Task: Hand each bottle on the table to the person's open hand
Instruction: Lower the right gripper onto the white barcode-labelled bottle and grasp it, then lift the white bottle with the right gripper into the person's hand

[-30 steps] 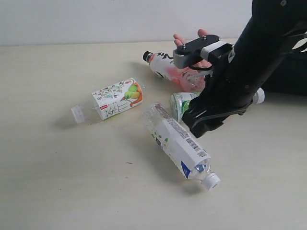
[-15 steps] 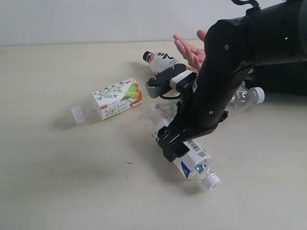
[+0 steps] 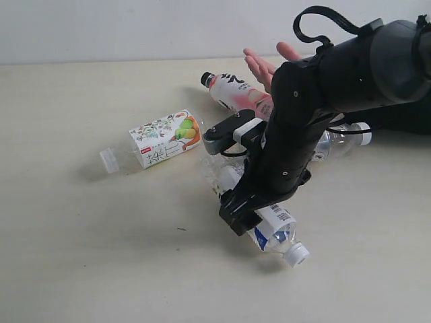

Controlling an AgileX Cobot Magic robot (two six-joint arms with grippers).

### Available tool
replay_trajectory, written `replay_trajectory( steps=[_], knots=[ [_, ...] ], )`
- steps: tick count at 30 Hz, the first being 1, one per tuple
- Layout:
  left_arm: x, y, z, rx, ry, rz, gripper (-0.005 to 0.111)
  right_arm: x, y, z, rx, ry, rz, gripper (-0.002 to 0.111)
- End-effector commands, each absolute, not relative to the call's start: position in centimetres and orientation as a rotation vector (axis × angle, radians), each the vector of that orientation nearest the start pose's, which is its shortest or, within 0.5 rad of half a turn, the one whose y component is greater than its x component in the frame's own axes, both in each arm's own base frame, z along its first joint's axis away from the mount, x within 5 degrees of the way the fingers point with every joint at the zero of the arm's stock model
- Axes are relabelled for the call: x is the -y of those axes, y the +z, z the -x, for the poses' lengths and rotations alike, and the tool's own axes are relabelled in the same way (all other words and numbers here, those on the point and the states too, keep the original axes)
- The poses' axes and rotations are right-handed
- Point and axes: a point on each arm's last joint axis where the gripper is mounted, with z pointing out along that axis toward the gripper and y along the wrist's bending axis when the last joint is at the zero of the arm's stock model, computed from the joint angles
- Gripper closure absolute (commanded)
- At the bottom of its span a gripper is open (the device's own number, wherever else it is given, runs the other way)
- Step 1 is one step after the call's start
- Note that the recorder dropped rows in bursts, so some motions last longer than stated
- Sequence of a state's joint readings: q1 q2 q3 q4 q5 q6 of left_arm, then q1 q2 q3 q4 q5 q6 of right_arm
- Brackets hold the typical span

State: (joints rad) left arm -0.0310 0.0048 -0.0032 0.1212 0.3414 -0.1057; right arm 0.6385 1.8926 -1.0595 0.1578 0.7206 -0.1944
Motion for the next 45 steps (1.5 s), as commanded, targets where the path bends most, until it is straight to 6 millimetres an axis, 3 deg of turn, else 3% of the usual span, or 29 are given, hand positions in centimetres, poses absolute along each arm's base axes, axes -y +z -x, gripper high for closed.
replay_trajectory(
  steps=[1,7,10,15,19,23,26,29,31,34,40,45],
  knots=[
    [-0.2,18.3,-5.4,-1.815,0.024,-0.005,0.104,-20.8,13.3,-26.5,-2.867,0.195,1.051,0.047],
    [-0.2,18.3,-5.4,-1.815,0.024,-0.005,0.104,-20.7,13.4,-26.3,-2.884,0.191,1.063,0.092],
    [-0.2,18.3,-5.4,-1.815,0.024,-0.005,0.104,-20.7,13.5,-26.3,-2.882,0.192,1.063,0.108],
    [-0.2,18.3,-5.4,-1.815,0.024,-0.005,0.104,-20.8,16.2,-26.0,-2.927,0.215,1.083,0.108],
    [-0.2,18.3,-5.4,-1.815,0.024,-0.005,0.104,-21.0,20.9,-25.7,-2.932,0.264,1.116,0.108],
    [-0.2,18.3,-5.4,-1.815,0.024,-0.005,0.104,-20.3,27.2,-25.1,-2.808,0.269,1.137,0.108],
    [-0.2,18.3,-5.4,-1.815,0.024,-0.005,0.104,-19.0,30.4,-25.0,-2.695,0.130,1.101,0.108],
    [-0.2,18.3,-5.4,-1.815,0.024,-0.005,0.104,-17.1,32.8,-26.2,-2.588,-0.107,0.800,0.108],
    [-0.2,18.3,-5.4,-1.815,0.024,-0.005,0.104,-16.1,33.7,-26.8,-2.546,-0.223,0.626,0.108],
    [-0.2,18.3,-5.4,-1.815,0.024,-0.005,0.104,-14.8,34.5,-27.8,-2.501,-0.377,0.519,0.108],
    [-0.2,18.3,-5.4,-1.815,0.024,-0.005,0.104,-13.5,33.9,-31.1,-2.563,-0.370,0.382,0.108],
    [-0.2,18.3,-5.4,-1.815,0.024,-0.005,0.104,-12.9,31.7,-34.7,-2.687,-0.312,0.345,0.108]
  ],
)
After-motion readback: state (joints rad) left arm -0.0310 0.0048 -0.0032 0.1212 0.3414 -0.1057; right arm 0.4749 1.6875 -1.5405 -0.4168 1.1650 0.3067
